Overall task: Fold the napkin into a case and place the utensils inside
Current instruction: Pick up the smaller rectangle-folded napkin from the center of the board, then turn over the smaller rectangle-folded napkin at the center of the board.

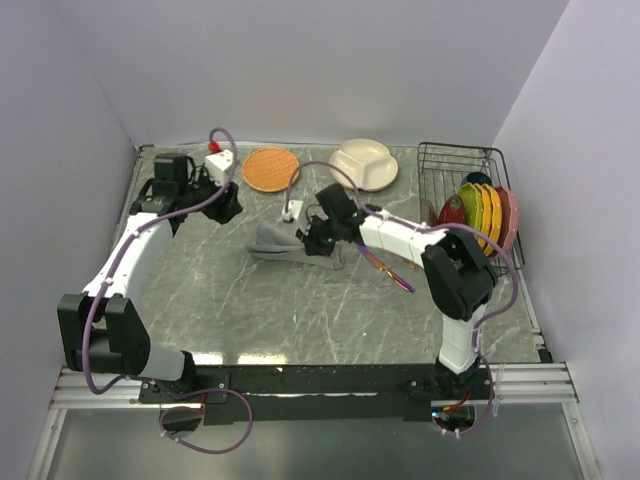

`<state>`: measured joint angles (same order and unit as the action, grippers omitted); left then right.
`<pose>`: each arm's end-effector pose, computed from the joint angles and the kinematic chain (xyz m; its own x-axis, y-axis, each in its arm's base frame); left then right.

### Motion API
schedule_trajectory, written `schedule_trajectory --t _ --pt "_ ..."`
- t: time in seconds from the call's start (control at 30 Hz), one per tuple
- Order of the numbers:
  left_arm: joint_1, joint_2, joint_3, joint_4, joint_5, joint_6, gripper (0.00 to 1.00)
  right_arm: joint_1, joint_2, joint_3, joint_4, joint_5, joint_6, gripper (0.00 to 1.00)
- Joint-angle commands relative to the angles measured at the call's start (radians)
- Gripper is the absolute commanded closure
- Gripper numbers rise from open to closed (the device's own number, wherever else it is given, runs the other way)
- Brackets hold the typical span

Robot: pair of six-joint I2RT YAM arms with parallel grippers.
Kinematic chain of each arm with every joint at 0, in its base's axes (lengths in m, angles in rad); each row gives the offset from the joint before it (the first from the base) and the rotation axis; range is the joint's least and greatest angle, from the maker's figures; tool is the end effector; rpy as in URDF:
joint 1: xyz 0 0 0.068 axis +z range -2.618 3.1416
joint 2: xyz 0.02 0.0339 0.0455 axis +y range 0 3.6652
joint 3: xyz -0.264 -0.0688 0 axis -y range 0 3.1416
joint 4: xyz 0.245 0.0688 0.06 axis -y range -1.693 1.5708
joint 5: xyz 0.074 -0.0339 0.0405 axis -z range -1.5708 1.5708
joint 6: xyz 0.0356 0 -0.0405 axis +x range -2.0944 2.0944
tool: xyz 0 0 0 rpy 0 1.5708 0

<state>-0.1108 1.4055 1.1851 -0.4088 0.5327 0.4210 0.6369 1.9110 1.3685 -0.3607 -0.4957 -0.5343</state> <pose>0.3095 -0.0526 0.3173 -0.3281 0.3907 -0.8600 0.6984 0.7134 0.0576 0.3228 0.2599 0.2046 -0.1564 -0.6729 -0.7230 -0.9755 0.2201 0.0062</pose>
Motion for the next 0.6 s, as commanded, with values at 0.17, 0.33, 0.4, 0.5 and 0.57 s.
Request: schedule_trajectory --t 0.17,0.33,0.4,0.5,0.57 --pt "0.151 -0.089 -0.106 -0.042 0.026 -0.209 0.41 0.193 -0.159 -0.324 0.515 0.431 -0.237 1.0" --pt "0.177 -0.131 -0.154 -0.054 0.032 -0.2 0.41 0.288 -0.155 -0.462 0.661 0.566 -0.329 1.0" --pt "0.18 -0.146 -0.177 -0.061 0.033 -0.197 0.41 0.313 -0.153 -0.517 0.733 0.595 -0.355 1.0" --pt "0.181 -0.163 -0.2 -0.074 0.046 -0.189 0.41 0.357 -0.158 -0.58 0.816 0.634 -0.394 1.0" --pt "0.181 -0.171 -0.209 -0.085 0.05 -0.18 0.41 0.383 -0.164 -0.6 0.839 0.655 -0.411 0.89"
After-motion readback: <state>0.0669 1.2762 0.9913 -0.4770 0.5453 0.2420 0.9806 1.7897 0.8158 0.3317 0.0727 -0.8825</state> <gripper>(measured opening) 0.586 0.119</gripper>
